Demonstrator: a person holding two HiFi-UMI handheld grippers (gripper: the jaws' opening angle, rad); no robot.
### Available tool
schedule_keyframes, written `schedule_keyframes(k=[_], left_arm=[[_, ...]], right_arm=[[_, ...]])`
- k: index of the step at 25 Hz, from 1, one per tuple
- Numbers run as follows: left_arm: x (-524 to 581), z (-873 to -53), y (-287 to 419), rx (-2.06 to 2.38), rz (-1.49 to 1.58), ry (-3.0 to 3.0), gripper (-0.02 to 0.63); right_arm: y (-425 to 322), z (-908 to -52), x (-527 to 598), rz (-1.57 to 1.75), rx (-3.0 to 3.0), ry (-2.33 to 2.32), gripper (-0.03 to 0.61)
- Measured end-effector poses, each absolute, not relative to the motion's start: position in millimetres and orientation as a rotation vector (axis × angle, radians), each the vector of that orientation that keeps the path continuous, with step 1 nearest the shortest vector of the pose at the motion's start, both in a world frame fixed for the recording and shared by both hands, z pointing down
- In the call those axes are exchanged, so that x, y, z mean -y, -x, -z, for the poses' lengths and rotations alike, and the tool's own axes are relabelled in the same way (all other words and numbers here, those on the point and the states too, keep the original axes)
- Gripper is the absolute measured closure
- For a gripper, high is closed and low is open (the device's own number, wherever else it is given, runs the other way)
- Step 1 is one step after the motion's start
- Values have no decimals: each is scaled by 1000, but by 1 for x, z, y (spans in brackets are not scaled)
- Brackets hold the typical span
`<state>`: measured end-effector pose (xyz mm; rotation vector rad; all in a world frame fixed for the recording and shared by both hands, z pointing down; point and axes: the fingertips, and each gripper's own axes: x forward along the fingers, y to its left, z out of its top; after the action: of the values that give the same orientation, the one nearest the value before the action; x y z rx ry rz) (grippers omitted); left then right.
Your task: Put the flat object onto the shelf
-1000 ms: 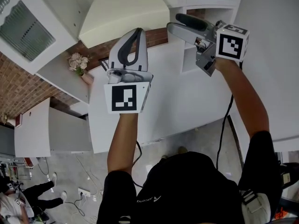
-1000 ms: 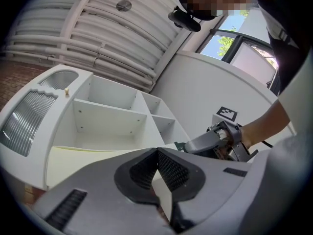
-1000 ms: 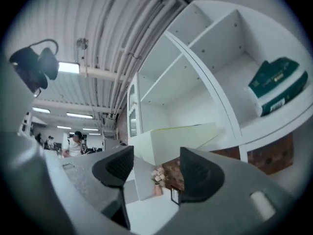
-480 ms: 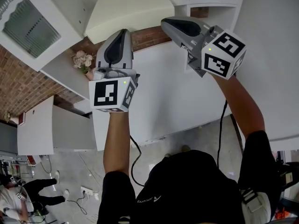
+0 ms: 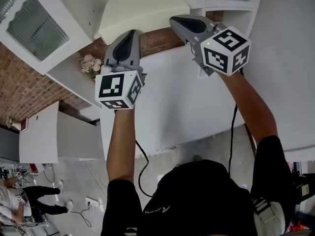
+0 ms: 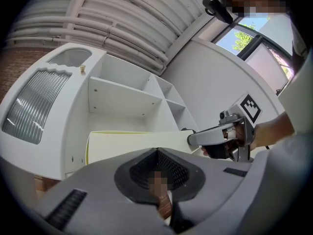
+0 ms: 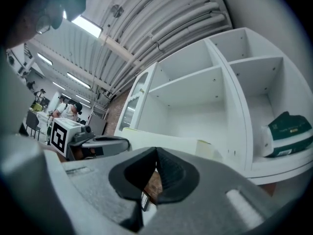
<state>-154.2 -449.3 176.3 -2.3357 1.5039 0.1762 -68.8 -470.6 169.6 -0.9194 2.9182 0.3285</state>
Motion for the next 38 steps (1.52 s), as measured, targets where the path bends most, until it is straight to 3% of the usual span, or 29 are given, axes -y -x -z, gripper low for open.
schedule_keyframes(k=[21,38], left_arm=[[471,-177,152,-1523,-193,2355,617],[414,-179,139,-1448,-237,2382,617]], right_arm=[[74,-175,495,-332,-2935,910,577],[85,-181,428,-394,-2927,654,577]])
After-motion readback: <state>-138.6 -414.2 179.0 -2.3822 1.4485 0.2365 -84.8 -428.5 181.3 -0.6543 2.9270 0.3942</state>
